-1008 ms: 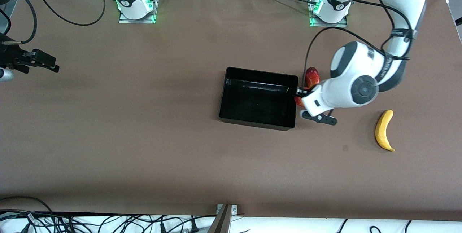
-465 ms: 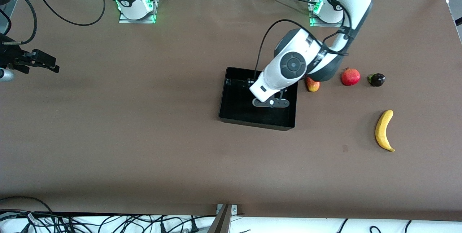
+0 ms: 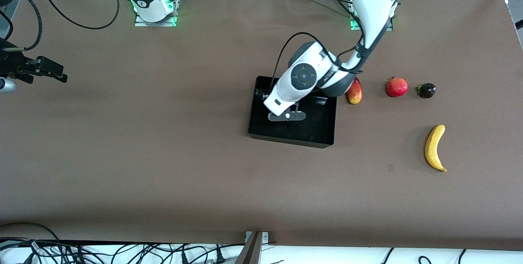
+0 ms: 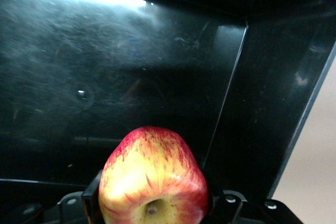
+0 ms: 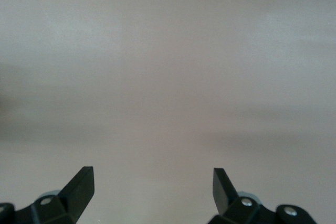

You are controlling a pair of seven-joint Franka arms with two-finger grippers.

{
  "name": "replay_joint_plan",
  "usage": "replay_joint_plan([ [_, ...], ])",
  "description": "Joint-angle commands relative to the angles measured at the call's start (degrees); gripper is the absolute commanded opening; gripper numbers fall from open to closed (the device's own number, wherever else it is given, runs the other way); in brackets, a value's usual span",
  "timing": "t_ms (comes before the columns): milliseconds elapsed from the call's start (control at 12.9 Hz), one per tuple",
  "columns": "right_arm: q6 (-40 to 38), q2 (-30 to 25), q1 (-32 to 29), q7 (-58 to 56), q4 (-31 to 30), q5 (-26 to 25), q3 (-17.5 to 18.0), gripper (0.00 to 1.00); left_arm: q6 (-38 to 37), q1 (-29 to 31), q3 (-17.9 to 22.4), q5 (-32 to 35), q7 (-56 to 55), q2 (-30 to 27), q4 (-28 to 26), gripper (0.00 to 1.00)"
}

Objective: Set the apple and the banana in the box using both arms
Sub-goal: 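Lower the apple into the box and open the left gripper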

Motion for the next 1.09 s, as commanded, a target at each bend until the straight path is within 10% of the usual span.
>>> replay_joint_plan([
  [0, -0.9, 0.4, -1.0, 0.6, 1.2, 0.8, 0.6, 1.0, 1.8, -1.7, 0.9, 1.8, -2.2, 2.0, 1.1, 0.0],
  [388, -0.9, 0.5, -1.0, 0.6, 1.2, 0.8, 0.6, 1.0, 1.8, -2.4, 1.4, 1.7, -3.2, 3.5, 1.2, 0.0],
  [465, -0.9, 0.4, -1.0, 0.6, 1.2, 0.9, 0.6, 1.0, 1.8, -2.1, 1.5, 1.6, -3.2, 3.7, 1.2, 0.23],
  [543, -0.9, 0.5, -1.0, 0.6, 1.2, 0.9, 0.6, 1.0, 1.8, -2.0, 1.6, 1.4, -3.4, 3.7, 1.2, 0.7],
  [1008, -1.0, 0.4, -1.0, 0.6, 1.1, 1.2, 0.6, 1.0, 0.3, -1.0, 1.6, 1.9, -5.7, 1.0, 1.1, 1.0],
])
